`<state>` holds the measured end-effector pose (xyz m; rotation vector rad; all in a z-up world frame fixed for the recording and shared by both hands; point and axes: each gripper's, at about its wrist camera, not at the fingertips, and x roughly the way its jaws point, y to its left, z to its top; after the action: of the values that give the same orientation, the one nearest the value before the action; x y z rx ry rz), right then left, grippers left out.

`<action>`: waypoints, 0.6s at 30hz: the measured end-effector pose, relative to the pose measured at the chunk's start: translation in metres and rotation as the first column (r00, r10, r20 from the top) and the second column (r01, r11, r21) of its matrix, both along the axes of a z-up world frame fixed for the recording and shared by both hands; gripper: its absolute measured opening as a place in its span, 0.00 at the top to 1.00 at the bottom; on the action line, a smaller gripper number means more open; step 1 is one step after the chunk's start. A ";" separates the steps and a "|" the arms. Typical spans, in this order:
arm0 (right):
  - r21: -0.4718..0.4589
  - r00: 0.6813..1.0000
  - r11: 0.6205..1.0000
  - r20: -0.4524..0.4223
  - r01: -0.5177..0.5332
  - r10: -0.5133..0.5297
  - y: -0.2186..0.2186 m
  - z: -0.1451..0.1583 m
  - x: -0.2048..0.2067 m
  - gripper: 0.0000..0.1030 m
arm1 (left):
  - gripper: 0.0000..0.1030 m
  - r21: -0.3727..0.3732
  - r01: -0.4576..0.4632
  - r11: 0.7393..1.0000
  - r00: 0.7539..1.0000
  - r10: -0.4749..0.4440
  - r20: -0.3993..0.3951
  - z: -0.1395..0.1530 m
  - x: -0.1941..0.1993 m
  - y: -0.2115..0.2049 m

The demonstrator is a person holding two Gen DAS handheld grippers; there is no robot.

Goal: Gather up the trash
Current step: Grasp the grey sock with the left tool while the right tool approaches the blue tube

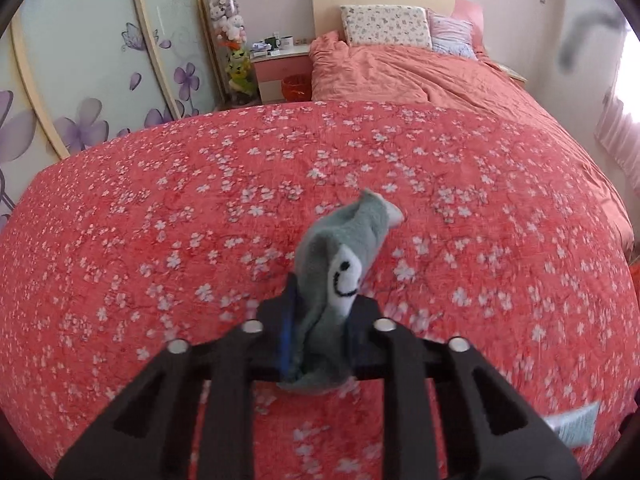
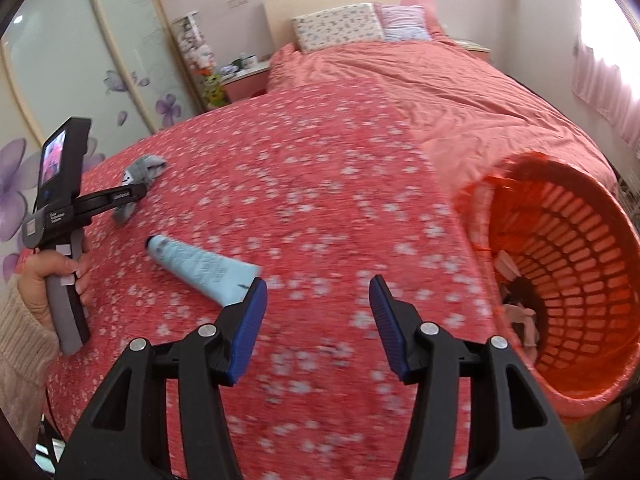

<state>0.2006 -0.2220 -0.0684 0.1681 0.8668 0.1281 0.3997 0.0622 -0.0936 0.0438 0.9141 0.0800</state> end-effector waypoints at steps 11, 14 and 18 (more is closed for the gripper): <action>-0.088 0.984 0.980 -0.010 -0.177 0.177 0.078 -0.005 0.030 0.39 | 0.82 -0.014 0.051 0.999 0.999 -0.051 0.003 -0.005 -0.079 0.038; -0.156 0.978 0.965 -0.019 -0.208 0.208 0.095 -0.007 0.040 0.36 | 0.81 -0.004 0.054 0.999 0.999 -0.054 0.009 -0.007 -0.090 0.041; -0.195 0.978 0.958 -0.034 -0.210 0.207 0.103 -0.012 0.049 0.48 | 0.81 -0.019 0.050 0.999 0.999 -0.049 0.015 -0.008 -0.094 0.043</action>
<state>0.2501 -0.1194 -0.0802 -0.1097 0.9040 0.2369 0.3056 0.1057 -0.1017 0.0475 0.8990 0.0251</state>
